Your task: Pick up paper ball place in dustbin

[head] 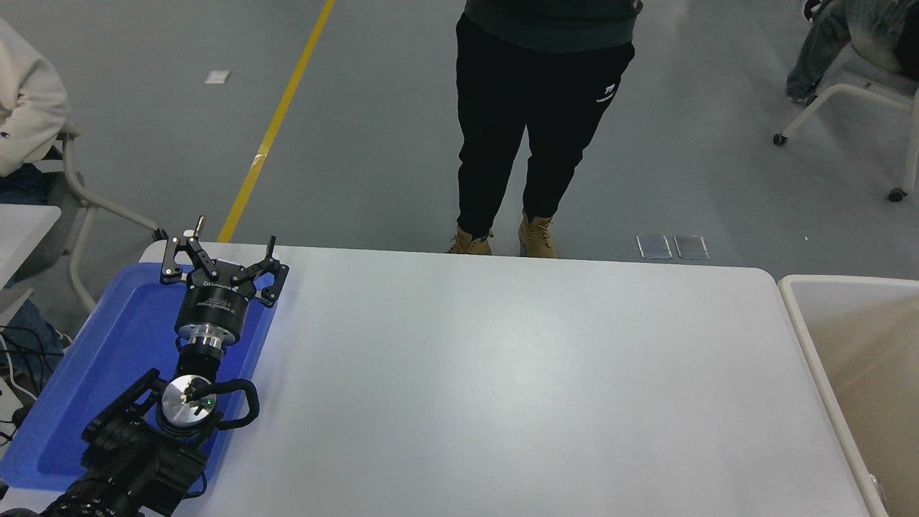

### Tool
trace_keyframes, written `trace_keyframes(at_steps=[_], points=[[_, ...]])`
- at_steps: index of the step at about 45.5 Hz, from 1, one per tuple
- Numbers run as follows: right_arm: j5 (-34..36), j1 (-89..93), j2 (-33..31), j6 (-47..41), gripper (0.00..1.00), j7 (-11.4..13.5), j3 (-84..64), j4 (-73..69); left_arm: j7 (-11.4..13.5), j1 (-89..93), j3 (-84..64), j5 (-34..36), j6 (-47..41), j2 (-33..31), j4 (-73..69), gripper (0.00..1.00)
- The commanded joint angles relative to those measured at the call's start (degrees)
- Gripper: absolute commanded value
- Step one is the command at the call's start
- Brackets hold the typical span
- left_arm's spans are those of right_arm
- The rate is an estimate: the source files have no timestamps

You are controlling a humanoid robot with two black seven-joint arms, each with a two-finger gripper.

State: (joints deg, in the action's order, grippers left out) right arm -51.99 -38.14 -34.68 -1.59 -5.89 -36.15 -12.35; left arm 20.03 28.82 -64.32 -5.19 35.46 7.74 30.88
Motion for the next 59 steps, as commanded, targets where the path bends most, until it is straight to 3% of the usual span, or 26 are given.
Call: trace_keyframes(at_steps=[1, 8, 10, 13, 14, 33, 37, 41, 59], points=[[2.3, 2.3, 2.7, 1.4, 0.00, 0.1, 0.1, 1.2, 0.0, 0.0, 0.1, 0.0, 0.0, 0.0, 0.1, 1.00], [3.0, 2.3, 3.0, 1.7, 0.00, 0.0, 0.1, 1.2, 0.0, 0.0, 0.1, 0.0, 0.0, 0.0, 0.0, 1.00], [3.0, 2.3, 3.0, 2.0, 0.26, 0.0, 0.1, 1.2, 0.0, 0.0, 0.1, 0.0, 0.1, 0.0, 0.1, 1.00], [3.0, 2.3, 3.0, 2.4, 0.93, 0.0, 0.1, 1.1, 0.0, 0.0, 0.1, 0.0, 0.0, 0.0, 0.0, 1.00], [3.0, 2.3, 3.0, 2.0, 1.00, 0.0, 0.1, 1.1, 0.0, 0.0, 0.0, 0.0, 0.0, 0.0, 0.0, 1.00], [4.2, 0.3, 2.7, 2.2, 1.00, -0.1, 0.1, 0.7, 0.0, 0.0, 0.0, 0.0, 0.0, 0.0, 0.1, 1.00], [7.2, -1.1, 2.7, 2.6, 1.00, -0.1, 3.7, -0.4, 0.0, 0.0, 0.1, 0.0, 0.0, 0.0, 0.0, 1.00], [9.9, -1.7, 2.5, 2.6, 1.00, -0.1, 12.6, -0.9, -0.1, 0.0, 0.0, 0.0, 0.0, 0.0, 0.0, 1.00], [10.2, 0.5, 2.3, 2.2, 1.00, -0.1, 65.4, -14.5, -0.1, 0.0, 0.1, 0.0, 0.0, 0.0, 0.1, 1.00]])
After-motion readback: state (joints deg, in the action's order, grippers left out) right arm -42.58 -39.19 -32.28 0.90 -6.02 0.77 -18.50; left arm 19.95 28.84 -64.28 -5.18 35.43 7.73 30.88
